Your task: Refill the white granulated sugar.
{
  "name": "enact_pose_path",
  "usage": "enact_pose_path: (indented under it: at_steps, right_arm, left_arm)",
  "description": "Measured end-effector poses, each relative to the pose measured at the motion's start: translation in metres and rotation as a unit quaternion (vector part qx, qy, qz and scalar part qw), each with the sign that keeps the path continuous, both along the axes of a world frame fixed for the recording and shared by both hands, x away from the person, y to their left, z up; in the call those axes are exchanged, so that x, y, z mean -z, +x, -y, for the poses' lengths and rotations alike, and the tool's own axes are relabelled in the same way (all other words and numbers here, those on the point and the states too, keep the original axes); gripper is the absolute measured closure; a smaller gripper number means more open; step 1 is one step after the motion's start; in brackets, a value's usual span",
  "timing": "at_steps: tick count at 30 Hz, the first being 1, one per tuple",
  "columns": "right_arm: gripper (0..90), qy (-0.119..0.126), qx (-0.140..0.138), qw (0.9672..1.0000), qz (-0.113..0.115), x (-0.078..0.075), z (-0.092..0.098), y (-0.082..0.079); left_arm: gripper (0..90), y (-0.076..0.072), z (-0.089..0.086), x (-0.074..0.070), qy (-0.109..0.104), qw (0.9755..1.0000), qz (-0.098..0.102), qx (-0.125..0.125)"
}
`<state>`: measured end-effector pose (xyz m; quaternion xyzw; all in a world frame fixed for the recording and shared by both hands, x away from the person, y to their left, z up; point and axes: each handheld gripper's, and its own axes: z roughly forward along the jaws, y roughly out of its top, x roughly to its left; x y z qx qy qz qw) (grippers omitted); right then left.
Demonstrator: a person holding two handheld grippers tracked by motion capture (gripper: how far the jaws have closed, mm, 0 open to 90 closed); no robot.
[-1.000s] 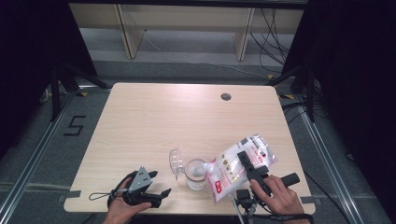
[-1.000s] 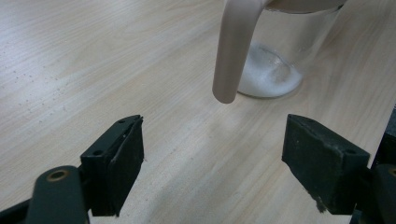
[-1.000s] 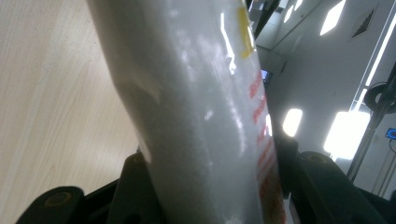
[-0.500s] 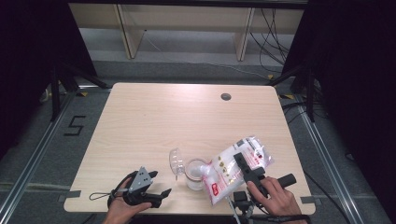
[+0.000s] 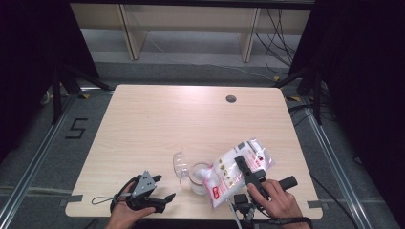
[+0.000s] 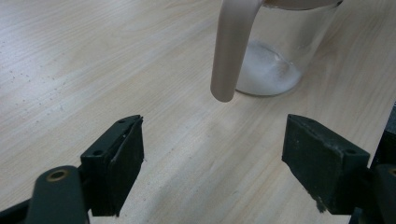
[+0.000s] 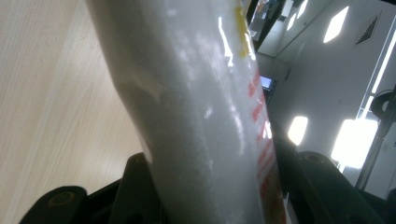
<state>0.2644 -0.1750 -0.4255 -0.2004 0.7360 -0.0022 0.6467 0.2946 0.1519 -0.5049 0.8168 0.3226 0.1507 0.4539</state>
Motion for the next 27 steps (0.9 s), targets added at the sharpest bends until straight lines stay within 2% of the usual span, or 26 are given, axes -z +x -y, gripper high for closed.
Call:
enact_pose_path:
  at_steps: [2,3,4,5,6,10,11,12,16,17,22,23,24,26,27]
  right_arm:
    - [60.7,-0.006,-0.008,0.9999,0.006,-0.002,-0.001,0.001]
    - [60.8,0.007,0.006,1.0,-0.001,0.0,0.001,0.001]
    - [60.8,0.007,0.006,1.0,-0.001,0.0,0.001,0.001]
    - [60.9,0.006,0.005,1.0,-0.001,0.0,0.003,0.002]
    - [61.0,-0.006,0.005,1.0,0.004,-0.002,0.004,0.002]
    - [61.1,-0.005,0.006,1.0,0.003,-0.004,0.007,0.003]
    - [61.2,-0.012,0.007,0.9999,0.004,-0.006,0.009,0.003]
    - [61.3,-0.004,0.014,0.9999,0.001,-0.005,0.011,0.003]
    - [61.4,-0.008,0.01,0.9999,0.004,-0.006,0.013,0.003]
    - [61.4,-0.006,0.013,0.9999,0.005,-0.005,0.014,0.002]
    - [61.6,0.001,0.016,0.9999,-0.001,-0.004,0.014,0.0]
    - [61.6,-0.018,0.001,0.9998,0.006,-0.007,0.012,0.0]
    - [61.6,-0.005,0.01,0.9999,0.003,-0.005,0.013,-0.001]
    - [61.6,-0.002,0.012,0.9999,0.004,-0.004,0.013,-0.002]
    - [61.6,-0.003,0.007,1.0,0.0,-0.004,0.011,-0.002]
  left_arm:
    - [20.4,0.0,0.0,0.0,0.0,1.0,0.0,0.0]
    - [20.4,0.0,-0.001,0.0,0.002,1.0,0.002,0.002]
    - [20.4,0.0,-0.001,0.0,0.002,1.0,0.002,0.002]
    - [20.4,0.002,-0.002,-0.001,0.015,0.9998,0.008,0.012]
    - [20.4,0.002,-0.002,-0.001,0.015,0.9998,0.008,0.012]
    - [20.4,0.001,-0.002,-0.001,0.013,0.9998,0.006,0.01]
    - [20.4,0.001,-0.002,-0.001,0.013,0.9998,0.006,0.01]
    - [20.4,0.001,-0.002,-0.001,0.013,0.9998,0.006,0.01]
    - [20.4,0.001,-0.001,0.0,0.006,0.9999,0.006,0.007]
    - [20.4,0.001,-0.002,-0.001,0.013,0.9999,0.005,0.01]
    - [20.4,0.002,-0.002,-0.001,0.01,0.9999,0.005,0.01]
    - [20.4,0.001,-0.001,-0.001,0.006,1.0,0.006,0.005]
    - [20.4,0.002,-0.002,-0.001,0.007,0.9999,0.006,0.004]
    - [20.4,0.001,-0.001,0.0,0.0,1.0,0.004,0.003]
    - [20.4,0.002,-0.002,-0.001,0.013,0.9999,0.004,0.006]
